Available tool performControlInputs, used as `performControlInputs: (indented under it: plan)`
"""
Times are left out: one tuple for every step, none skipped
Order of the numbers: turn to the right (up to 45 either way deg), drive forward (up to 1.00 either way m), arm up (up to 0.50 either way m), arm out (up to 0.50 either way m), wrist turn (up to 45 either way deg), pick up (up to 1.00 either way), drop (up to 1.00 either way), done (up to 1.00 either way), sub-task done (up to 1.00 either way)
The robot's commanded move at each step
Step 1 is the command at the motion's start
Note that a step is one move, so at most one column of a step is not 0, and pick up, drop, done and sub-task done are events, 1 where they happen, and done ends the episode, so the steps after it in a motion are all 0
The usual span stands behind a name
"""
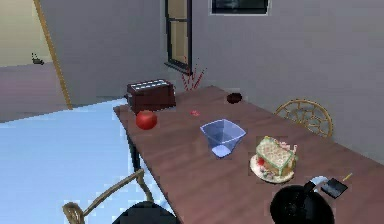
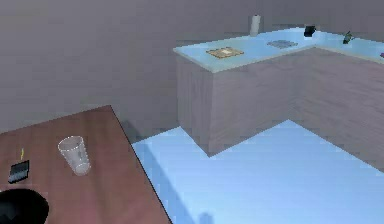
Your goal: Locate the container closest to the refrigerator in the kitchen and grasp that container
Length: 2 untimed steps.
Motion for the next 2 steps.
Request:
performControlInputs:
  plan:
    - [-3.0, 0.00, 0.00, 0.00, 0.0, 0.00, 0.00, 0.00, 0.00]
    - [-45.0, 0.00, 0.00, 0.00, 0.0, 0.00, 0.00, 0.00, 0.00]
